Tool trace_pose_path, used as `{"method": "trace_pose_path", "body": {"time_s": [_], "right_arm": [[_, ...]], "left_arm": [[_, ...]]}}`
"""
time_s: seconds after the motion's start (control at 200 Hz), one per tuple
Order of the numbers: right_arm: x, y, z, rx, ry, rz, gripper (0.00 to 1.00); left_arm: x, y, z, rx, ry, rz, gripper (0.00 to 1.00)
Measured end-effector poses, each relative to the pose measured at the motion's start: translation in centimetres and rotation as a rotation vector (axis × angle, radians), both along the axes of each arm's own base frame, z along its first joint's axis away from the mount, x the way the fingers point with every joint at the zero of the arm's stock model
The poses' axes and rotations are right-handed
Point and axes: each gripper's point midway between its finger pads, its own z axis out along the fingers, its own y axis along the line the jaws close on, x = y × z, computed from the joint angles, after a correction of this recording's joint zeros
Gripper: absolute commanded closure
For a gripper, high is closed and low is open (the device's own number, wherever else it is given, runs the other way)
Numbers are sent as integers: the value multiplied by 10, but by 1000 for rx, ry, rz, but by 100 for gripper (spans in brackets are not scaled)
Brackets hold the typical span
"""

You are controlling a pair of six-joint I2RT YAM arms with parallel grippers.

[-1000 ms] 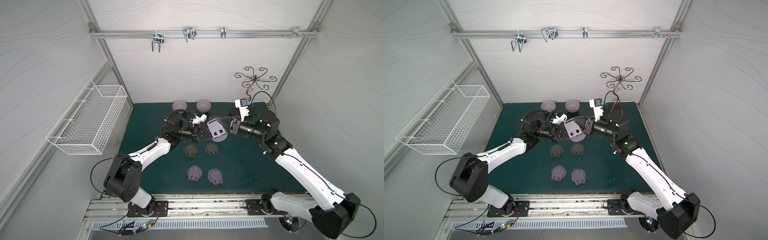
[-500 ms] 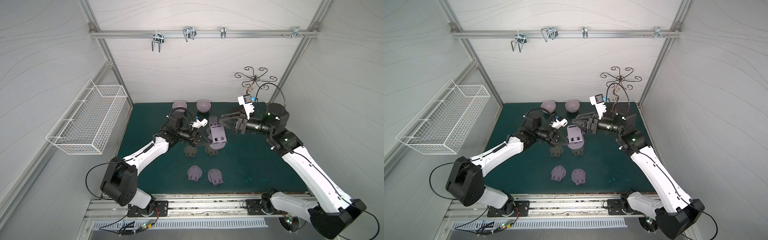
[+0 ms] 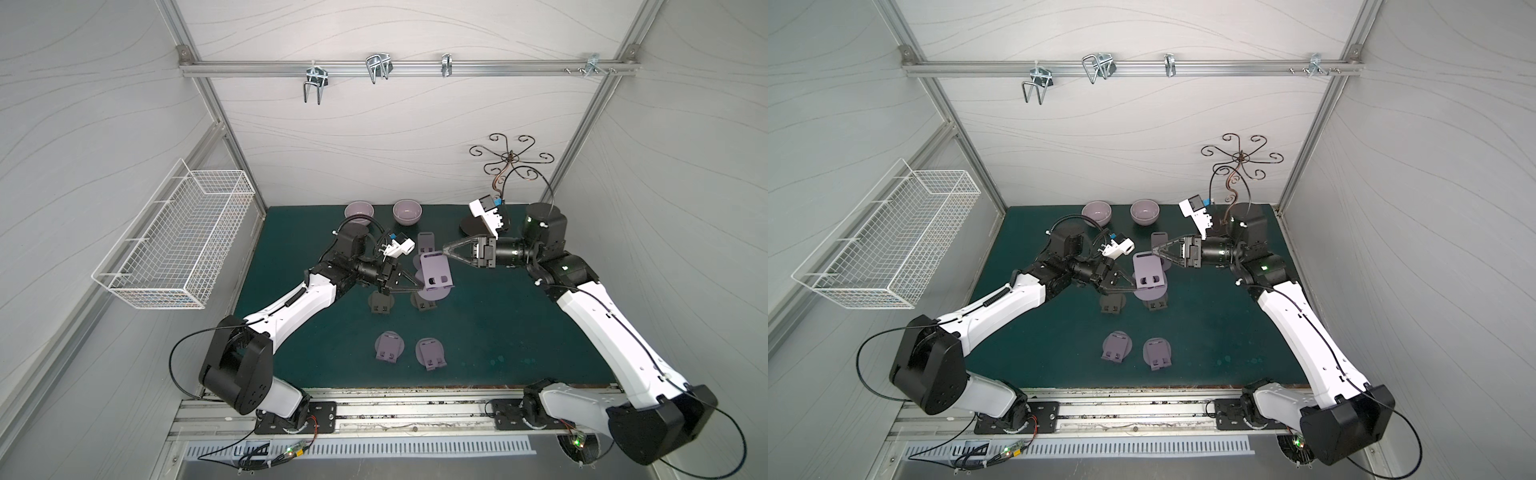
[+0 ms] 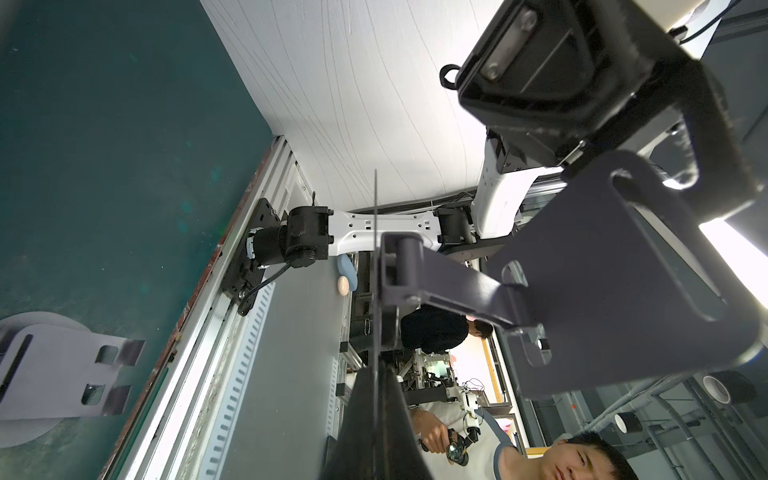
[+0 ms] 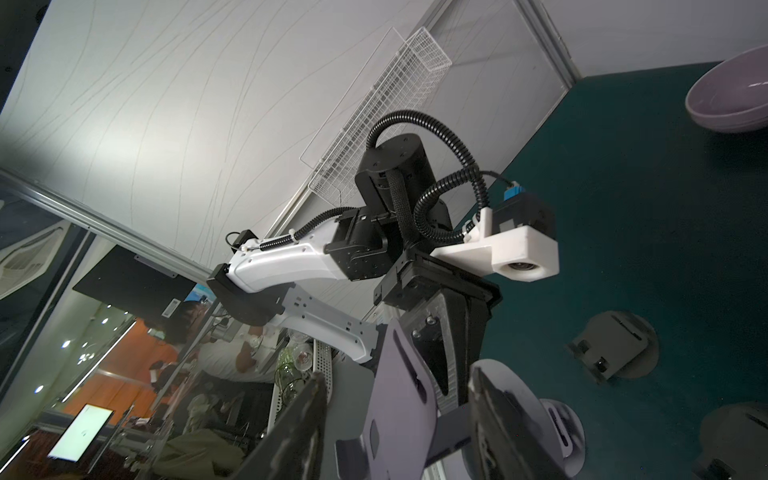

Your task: Open the phone stand

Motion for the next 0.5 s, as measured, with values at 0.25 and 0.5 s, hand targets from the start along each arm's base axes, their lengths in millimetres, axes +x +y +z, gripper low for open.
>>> {"method": "trace_pose_path", "body": {"time_s": [0.25,0.5], "right_arm": [[-17,9,-15,-17,58,75,59],[-25,22,-24,-32,54,144,100]], "left_arm": [[4,-2,-1,3,5,0,100],[4,-2,1,-5,-7,-4,100]]}}
